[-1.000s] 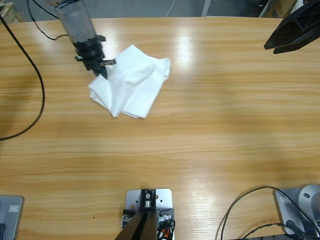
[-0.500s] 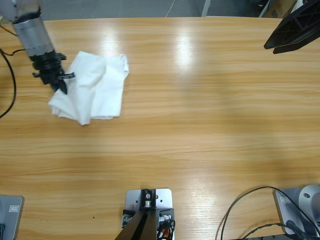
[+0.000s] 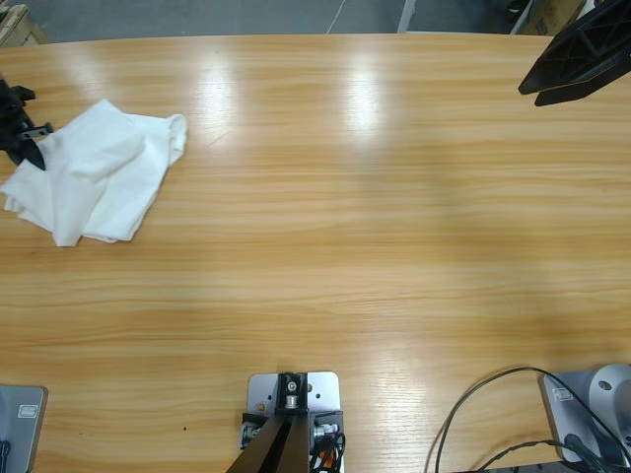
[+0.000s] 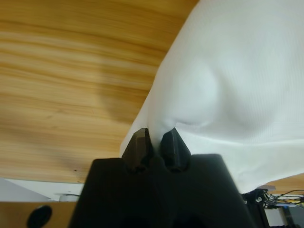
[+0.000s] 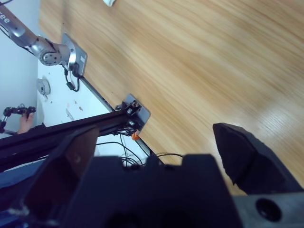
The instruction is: Fold clothes
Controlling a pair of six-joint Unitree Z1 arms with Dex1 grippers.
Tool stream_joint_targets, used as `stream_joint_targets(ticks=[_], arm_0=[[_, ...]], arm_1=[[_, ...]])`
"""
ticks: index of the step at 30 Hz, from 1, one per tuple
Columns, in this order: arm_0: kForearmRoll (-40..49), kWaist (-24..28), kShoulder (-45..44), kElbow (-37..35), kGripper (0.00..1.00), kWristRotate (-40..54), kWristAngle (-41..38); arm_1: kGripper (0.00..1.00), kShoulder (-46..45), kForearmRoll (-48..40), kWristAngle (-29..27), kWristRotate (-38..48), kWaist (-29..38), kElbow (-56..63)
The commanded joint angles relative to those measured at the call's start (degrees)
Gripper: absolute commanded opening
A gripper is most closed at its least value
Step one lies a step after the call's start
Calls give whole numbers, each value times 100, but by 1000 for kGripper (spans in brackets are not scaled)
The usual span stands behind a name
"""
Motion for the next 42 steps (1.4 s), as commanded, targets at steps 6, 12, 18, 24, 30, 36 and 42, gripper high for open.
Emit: stream_joint_targets(ticks=[6,12,18,24,30,36,42], arm_0=[[-73,912,-48,81,0,66,228],[-73,1251,-62,-35,0,85,196],[-94,1068,-157,-28,229,338,-294],[-266,713,-812,-89,968,400,-468],[-152,422,-814,113,968,384,-386],[-163,-638,-834,192,968,106,-256],[-261,-1366,-744,218,968,-301,-245]], arm_1=[[982,264,-28,156,-67,7,71],[982,266,-19,165,-67,33,71],[1000,292,-11,244,-67,51,17],[1000,213,-12,262,-73,60,105],[1000,111,-74,327,-76,63,284],[996,57,-202,402,-59,207,456],[996,-137,-271,402,-59,209,708]])
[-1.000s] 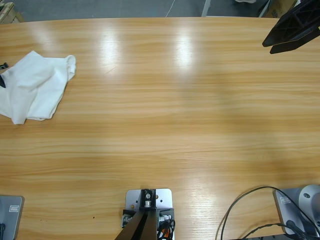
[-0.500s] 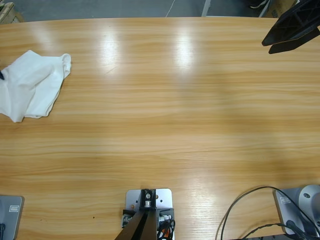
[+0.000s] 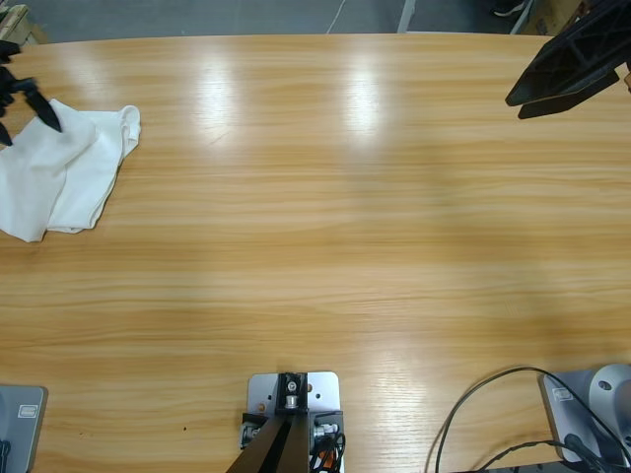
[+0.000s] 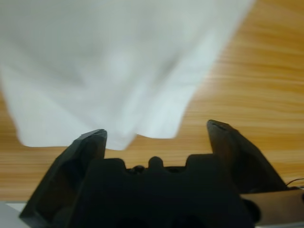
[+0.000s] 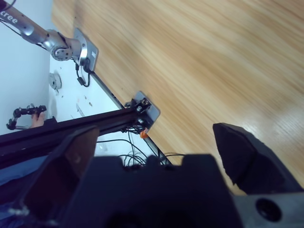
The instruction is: Fold clothes
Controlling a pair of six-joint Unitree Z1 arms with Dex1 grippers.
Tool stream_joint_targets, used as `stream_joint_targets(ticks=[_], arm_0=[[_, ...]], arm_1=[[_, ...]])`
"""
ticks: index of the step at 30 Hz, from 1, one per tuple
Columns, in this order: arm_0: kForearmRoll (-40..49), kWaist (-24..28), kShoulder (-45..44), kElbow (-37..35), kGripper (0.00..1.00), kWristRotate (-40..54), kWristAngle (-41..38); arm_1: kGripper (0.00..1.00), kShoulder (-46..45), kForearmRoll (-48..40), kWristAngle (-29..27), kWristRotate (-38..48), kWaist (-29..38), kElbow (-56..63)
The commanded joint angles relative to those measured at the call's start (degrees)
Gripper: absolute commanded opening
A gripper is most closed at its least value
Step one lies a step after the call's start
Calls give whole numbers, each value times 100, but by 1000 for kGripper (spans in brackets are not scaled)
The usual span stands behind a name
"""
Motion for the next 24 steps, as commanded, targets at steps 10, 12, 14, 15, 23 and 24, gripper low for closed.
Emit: stream_joint_targets(ticks=[10,12,14,15,23,24], arm_0=[[-43,-610,243,207,968,-497,770],[-36,-608,206,195,968,-509,983],[-44,-603,60,195,968,-518,976],[-48,-594,-100,195,968,-511,869],[-224,5,-994,295,948,322,-1417],[-220,-5,-928,425,945,352,-1227]], arm_1=[[992,-141,-265,192,-36,80,571],[989,15,-553,380,110,180,574],[987,289,-1101,574,427,513,525],[988,504,-1376,584,618,738,434],[1000,2448,-2386,584,1828,2170,-1317],[1000,2494,-2392,584,1851,2188,-1364]])
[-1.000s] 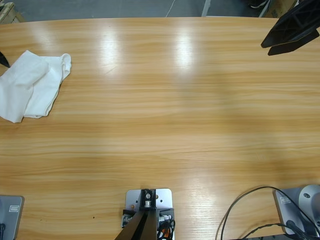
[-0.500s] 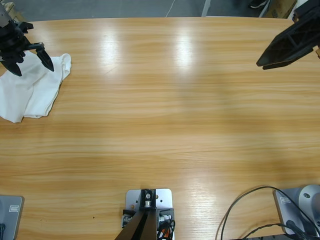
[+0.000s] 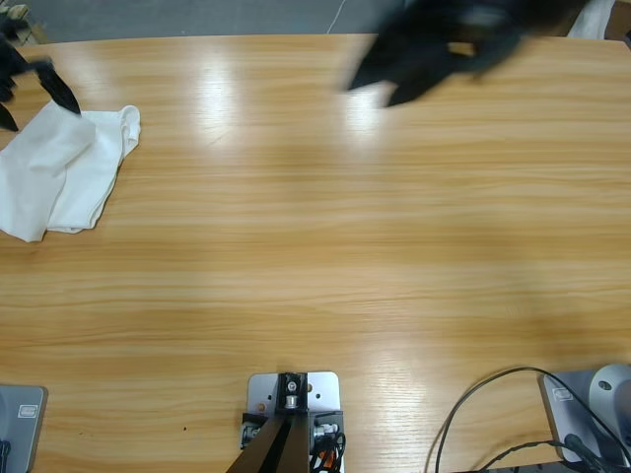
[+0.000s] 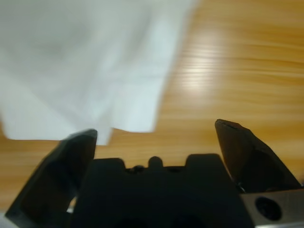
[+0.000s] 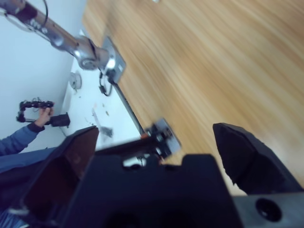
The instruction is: Fold clothes
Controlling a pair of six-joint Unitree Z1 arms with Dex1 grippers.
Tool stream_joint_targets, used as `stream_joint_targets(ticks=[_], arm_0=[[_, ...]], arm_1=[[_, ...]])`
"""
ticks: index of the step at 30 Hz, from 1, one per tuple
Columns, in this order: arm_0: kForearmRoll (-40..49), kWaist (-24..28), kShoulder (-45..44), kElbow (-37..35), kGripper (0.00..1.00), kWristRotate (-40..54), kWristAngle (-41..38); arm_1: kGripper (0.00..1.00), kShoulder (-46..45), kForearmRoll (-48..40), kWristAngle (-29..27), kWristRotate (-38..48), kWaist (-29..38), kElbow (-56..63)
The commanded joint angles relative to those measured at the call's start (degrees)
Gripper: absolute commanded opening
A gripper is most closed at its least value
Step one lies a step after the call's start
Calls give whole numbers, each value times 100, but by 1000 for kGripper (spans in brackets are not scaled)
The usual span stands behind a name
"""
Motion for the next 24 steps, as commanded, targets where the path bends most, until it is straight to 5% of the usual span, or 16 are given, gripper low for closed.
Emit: stream_joint_targets(ticks=[1,8,24], arm_0=[[-87,170,-219,542,945,470,-376],[-93,-536,749,596,945,-30,1420],[-91,-884,1514,373,945,-536,2473]], arm_1=[[1000,1489,-418,106,627,677,-909],[1000,1197,-418,38,618,675,-475],[1000,926,-583,38,463,633,240]])
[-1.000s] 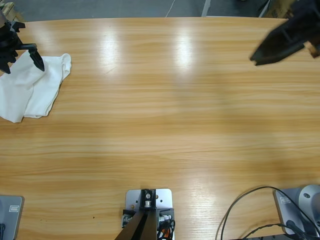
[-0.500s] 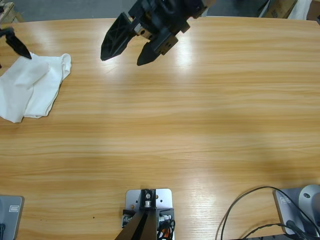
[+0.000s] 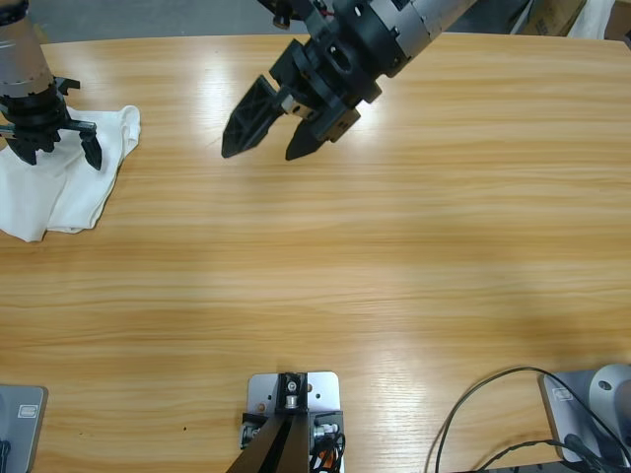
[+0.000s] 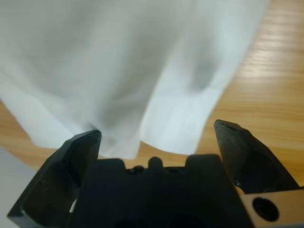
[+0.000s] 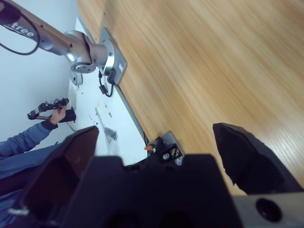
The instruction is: Fold clothes
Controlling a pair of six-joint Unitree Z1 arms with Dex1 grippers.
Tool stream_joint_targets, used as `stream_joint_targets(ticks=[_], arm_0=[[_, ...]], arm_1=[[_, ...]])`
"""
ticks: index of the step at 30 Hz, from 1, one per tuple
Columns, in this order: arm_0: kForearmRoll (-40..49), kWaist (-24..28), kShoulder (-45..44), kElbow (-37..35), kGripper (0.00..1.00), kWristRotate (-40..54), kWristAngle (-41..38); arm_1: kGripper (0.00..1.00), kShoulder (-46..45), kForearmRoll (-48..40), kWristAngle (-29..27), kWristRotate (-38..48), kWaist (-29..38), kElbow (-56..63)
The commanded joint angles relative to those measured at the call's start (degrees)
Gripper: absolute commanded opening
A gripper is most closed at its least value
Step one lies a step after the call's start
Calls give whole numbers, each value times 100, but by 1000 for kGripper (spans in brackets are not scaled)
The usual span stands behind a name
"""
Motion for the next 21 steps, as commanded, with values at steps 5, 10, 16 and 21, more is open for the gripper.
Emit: stream_joint_targets(ticks=[5,10,16,21], arm_0=[[-18,-27,377,-56,912,-257,573],[-18,17,454,-89,528,-222,571],[-16,19,614,-52,530,-222,571],[-15,26,614,-56,0,-206,571]], arm_1=[[1000,-234,-97,69,-193,-121,622],[1000,-358,-192,137,-221,-237,844],[1000,-478,-203,199,-269,-343,928],[1000,-534,-211,250,-302,-413,989]])
